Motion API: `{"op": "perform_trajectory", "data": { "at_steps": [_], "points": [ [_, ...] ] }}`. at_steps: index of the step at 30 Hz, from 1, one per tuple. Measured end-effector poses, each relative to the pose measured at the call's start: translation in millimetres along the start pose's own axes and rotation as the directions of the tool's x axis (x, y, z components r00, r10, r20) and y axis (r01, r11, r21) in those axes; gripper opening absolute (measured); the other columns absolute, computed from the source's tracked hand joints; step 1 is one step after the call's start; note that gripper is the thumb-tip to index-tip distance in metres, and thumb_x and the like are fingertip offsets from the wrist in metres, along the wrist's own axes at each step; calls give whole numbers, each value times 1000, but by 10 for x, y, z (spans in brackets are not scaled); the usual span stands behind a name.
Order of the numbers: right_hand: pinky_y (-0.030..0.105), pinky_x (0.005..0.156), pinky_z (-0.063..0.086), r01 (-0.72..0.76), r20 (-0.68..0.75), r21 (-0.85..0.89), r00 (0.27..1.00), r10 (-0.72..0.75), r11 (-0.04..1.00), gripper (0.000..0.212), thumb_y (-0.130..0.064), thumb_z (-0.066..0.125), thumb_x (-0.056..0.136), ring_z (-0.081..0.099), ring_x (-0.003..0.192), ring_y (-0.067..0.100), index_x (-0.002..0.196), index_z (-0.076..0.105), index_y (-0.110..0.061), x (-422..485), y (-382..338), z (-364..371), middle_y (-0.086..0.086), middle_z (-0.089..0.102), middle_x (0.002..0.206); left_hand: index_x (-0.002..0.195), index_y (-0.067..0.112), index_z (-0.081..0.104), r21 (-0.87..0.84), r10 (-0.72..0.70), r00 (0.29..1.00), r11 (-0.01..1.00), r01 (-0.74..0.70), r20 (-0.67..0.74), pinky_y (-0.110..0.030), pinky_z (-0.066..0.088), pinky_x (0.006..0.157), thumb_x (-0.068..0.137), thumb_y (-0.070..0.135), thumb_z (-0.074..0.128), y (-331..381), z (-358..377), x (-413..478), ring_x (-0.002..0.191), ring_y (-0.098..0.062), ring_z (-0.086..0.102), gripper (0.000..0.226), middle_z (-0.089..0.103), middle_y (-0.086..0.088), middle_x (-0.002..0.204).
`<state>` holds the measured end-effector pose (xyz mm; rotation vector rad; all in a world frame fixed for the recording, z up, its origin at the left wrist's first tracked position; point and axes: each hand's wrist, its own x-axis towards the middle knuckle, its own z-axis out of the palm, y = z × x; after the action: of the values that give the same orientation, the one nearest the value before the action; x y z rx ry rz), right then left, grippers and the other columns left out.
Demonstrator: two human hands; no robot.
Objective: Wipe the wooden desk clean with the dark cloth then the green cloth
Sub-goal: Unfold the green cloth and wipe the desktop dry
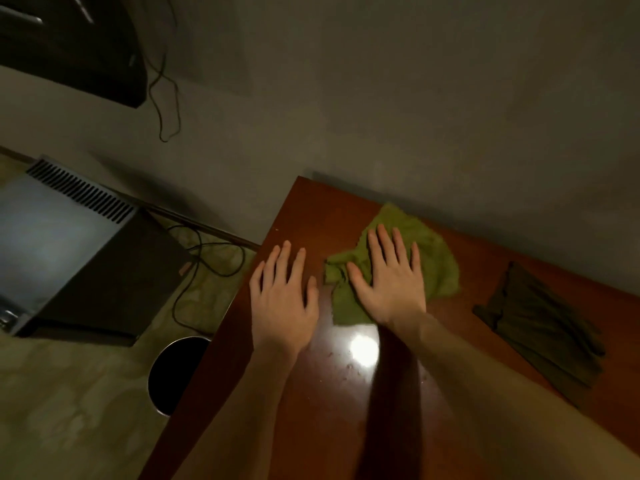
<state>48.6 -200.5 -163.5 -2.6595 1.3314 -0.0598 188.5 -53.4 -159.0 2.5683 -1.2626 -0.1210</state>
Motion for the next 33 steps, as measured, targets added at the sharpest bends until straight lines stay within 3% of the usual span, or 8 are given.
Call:
{"op": "perform_trajectory", "data": {
  "at_steps": [5, 9, 14, 20, 22, 25, 29, 33],
  "points": [
    [45, 131, 3, 81, 18, -18, 997, -80, 997, 80, -65, 21, 104, 7, 162, 19, 167, 21, -17, 448, -68, 13, 1, 16, 175, 163, 18, 34, 16, -54, 998, 998, 55, -39, -49, 15, 130, 107, 47, 37, 22, 14, 3, 162, -20, 15, 63, 24, -5, 174],
    [47, 131, 5, 98, 33, -19, 995, -98, 995, 76, -62, 23, 107, 2, 163, 18, 168, 16, -18, -101, -188, -28, 0, 11, 176, 162, 10, 36, 36, -110, 993, 993, 111, -29, -58, 16, 127, 106, 49, 34, 22, -53, 6, 161, -30, 17, 69, 22, -16, 173],
    [51, 131, 8, -75, 44, -16, 996, 75, 997, 73, -60, 24, 107, 0, 163, 18, 168, 17, -21, -762, -519, 90, -1, 12, 176, 162, 7, 35, 42, -127, 992, 991, 127, 11, -60, 16, 126, 108, 49, 29, 44, -27, 2, 162, -30, 15, 69, 20, -17, 173],
    [55, 130, 4, -252, -4, 46, 968, 253, 967, 78, -62, 20, 103, 5, 163, 24, 167, 22, -18, 81, -817, 101, 4, 16, 175, 163, 9, 33, 14, -97, 995, 995, 96, 11, -61, 16, 126, 109, 50, 25, 31, -34, -7, 162, -31, 13, 69, 18, -18, 174],
    [54, 130, 0, -200, -3, 60, 980, 200, 978, 80, -63, 19, 101, 3, 163, 24, 167, 21, -19, 452, -913, 129, 3, 14, 175, 163, 8, 32, 14, -91, 996, 996, 91, -8, -61, 17, 126, 108, 51, 25, 16, -2, 1, 162, -31, 15, 70, 21, -18, 173],
    [51, 131, 1, 32, 38, 21, 999, -32, 999, 80, -66, 17, 100, 6, 163, 22, 167, 24, -21, 802, -1018, 143, -1, 18, 175, 162, 7, 35, 22, -90, 995, 996, 91, -33, -61, 20, 125, 108, 51, 24, -3, 36, 17, 161, -31, 19, 70, 26, -19, 171],
    [52, 130, 8, 340, 145, -32, 932, -332, 940, 74, -62, 15, 103, 4, 163, 20, 168, 19, -26, 693, -960, 104, -5, 14, 175, 163, 7, 31, -56, -94, 994, 994, 91, -48, -58, 15, 128, 109, 49, 26, -10, 22, -21, 162, -29, 17, 69, 21, -19, 173],
    [51, 131, 7, 321, 176, -41, 934, -309, 946, 71, -53, 25, 103, -2, 163, 21, 169, 10, -28, -24, -867, 78, -5, 5, 176, 161, 11, 35, -179, -101, 993, 980, 88, -64, -57, 13, 129, 106, 50, 31, -36, -37, -45, 160, -26, 21, 68, 25, -13, 172]
  ]
}}
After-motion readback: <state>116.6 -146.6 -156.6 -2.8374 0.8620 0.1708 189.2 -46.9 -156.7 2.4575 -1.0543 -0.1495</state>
